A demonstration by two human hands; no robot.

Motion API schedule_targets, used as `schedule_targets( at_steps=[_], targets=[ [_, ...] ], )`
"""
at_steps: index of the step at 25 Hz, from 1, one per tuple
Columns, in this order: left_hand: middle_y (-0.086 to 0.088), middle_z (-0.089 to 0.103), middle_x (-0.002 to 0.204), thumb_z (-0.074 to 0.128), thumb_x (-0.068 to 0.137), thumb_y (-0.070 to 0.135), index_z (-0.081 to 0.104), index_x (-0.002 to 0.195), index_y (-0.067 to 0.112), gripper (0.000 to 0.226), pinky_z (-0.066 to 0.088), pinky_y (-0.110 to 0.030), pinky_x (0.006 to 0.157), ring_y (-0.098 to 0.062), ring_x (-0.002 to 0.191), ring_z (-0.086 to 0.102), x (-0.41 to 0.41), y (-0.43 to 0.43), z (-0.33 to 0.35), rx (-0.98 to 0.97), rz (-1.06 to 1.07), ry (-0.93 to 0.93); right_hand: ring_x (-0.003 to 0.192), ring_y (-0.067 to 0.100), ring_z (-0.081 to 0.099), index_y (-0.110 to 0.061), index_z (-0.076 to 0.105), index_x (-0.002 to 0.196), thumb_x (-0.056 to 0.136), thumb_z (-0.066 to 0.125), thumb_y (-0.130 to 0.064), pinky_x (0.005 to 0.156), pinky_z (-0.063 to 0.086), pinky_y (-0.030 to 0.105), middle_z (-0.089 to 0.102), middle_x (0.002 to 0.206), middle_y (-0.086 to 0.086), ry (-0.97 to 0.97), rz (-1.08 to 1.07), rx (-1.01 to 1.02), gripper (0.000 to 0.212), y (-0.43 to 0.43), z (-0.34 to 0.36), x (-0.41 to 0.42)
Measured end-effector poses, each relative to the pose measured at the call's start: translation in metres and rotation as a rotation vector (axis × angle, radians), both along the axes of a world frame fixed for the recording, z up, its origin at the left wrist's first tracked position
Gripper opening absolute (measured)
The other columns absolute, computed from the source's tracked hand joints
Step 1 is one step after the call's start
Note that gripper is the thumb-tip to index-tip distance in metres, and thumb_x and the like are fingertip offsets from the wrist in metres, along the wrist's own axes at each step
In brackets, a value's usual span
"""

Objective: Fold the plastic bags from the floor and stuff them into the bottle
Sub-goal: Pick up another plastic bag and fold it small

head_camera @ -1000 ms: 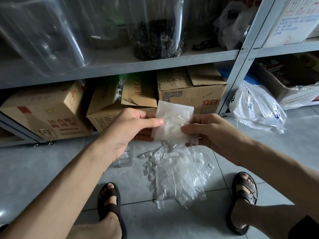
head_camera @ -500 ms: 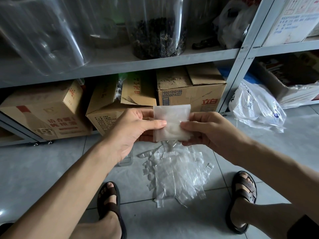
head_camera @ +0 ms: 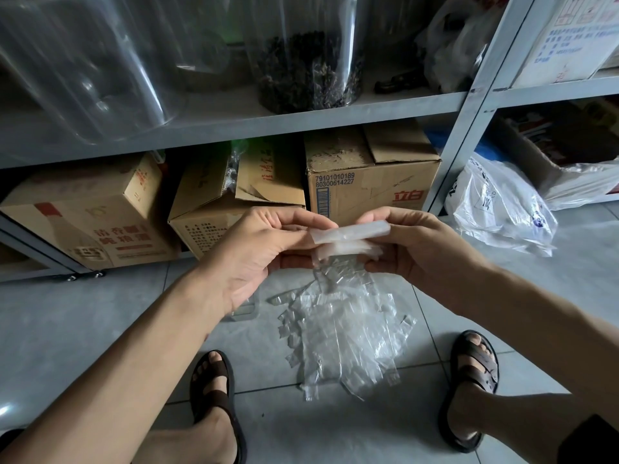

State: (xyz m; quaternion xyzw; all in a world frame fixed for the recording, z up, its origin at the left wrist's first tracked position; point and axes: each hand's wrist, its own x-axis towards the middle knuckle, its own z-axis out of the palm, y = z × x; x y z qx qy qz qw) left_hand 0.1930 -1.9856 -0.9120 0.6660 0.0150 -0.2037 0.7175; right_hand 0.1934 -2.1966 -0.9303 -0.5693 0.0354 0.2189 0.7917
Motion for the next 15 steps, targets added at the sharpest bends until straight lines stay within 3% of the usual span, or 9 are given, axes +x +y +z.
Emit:
schedule_targets(
  at_steps=[1,4,10,13,15],
  targets=[
    [-0.013,0.073,0.074,0.064,0.076,0.004,0.078,0.081,0.008,0.015,0.057,-0.022,0.055,-0.015,0.058,0.068,-0.0005,-0.0002,0.0008,0.0,-0.004,0.006,0.056,0.014,0.065,-0.008,0.07,0.083,0.082,0.062,-0.009,0.054,0.057,0.023,0.066,0.071,0.01,0.01,-0.001,0.002,0.008,0.0002,0.0004,0.0001],
    [-0.011,0.072,0.074,0.053,0.09,-0.004,0.079,0.071,0.013,0.036,0.056,-0.02,0.051,-0.013,0.054,0.067,0.0001,-0.0005,0.0009,-0.013,-0.01,0.03,0.055,0.014,0.065,-0.01,0.071,0.08,0.091,0.056,-0.004,0.051,0.056,0.023,0.063,0.068,0.011,0.055,-0.002,0.022,0.02,0.0007,0.0006,0.0007],
    [-0.015,0.071,0.074,0.041,0.094,-0.008,0.074,0.067,0.007,0.045,0.059,-0.024,0.054,-0.021,0.059,0.071,-0.0005,-0.0032,0.0028,-0.115,-0.003,0.092,0.052,0.012,0.062,-0.01,0.069,0.076,0.093,0.05,-0.002,0.051,0.055,0.022,0.06,0.06,0.007,0.082,0.009,0.068,0.026,0.0008,0.0016,0.0014],
    [-0.025,0.067,0.09,0.037,0.093,0.002,0.068,0.075,0.004,0.036,0.061,-0.029,0.061,-0.031,0.07,0.072,0.0,-0.0021,0.002,-0.159,-0.02,0.159,0.052,0.013,0.062,-0.007,0.067,0.078,0.099,0.043,0.003,0.053,0.056,0.023,0.06,0.059,0.006,0.0,0.027,0.003,0.033,-0.0004,0.0,0.001],
    [-0.025,0.07,0.093,0.048,0.092,0.013,0.066,0.082,0.003,0.023,0.062,-0.03,0.063,-0.033,0.075,0.072,-0.0007,-0.0031,0.0011,-0.137,-0.05,0.157,0.053,0.013,0.062,-0.004,0.065,0.081,0.099,0.04,0.006,0.056,0.056,0.023,0.061,0.06,0.004,-0.074,0.035,-0.072,0.032,-0.0007,-0.0013,0.0005]
  ],
)
